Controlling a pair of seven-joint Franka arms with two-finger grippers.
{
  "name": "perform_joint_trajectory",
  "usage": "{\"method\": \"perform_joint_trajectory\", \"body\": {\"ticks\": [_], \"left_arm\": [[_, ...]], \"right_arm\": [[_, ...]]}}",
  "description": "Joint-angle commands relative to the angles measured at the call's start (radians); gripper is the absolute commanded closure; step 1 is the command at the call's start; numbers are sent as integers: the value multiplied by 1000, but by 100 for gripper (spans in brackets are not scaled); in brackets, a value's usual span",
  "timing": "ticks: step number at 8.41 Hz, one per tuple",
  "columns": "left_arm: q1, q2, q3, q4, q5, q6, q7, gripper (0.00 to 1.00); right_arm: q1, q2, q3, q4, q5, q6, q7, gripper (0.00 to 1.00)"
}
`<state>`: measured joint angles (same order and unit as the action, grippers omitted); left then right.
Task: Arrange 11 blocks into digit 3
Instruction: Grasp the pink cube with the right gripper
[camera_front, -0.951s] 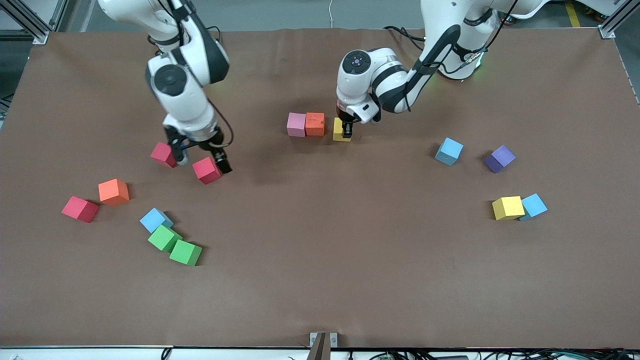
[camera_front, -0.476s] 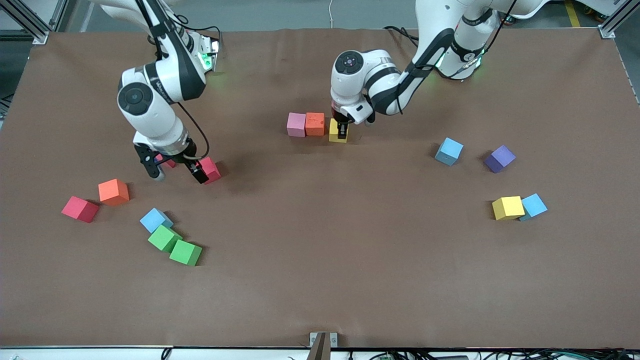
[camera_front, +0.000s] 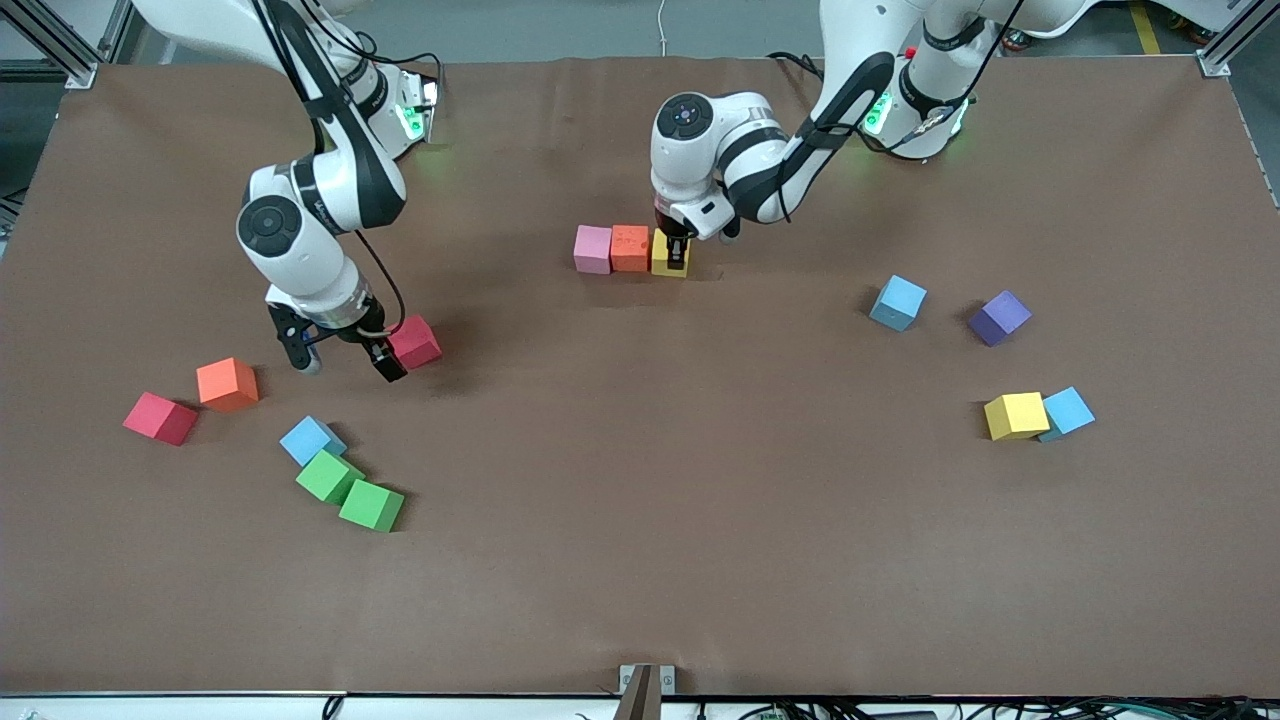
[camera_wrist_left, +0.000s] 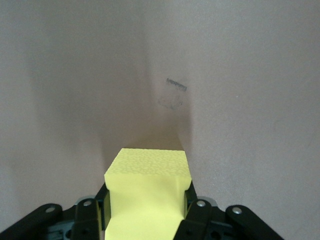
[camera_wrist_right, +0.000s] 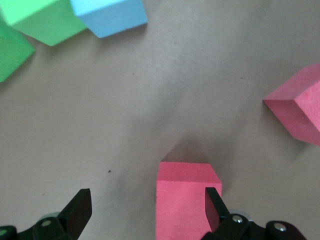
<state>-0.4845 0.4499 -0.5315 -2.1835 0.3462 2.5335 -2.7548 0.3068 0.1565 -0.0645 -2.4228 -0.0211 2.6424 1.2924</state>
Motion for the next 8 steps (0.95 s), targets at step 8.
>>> {"method": "perform_joint_trajectory", "body": {"ticks": [8], "left_arm": [[-108,55,64,64,33,-30,-244,51]], "right_arm": [[44,1,22,-110,38,63,103,0]]}}
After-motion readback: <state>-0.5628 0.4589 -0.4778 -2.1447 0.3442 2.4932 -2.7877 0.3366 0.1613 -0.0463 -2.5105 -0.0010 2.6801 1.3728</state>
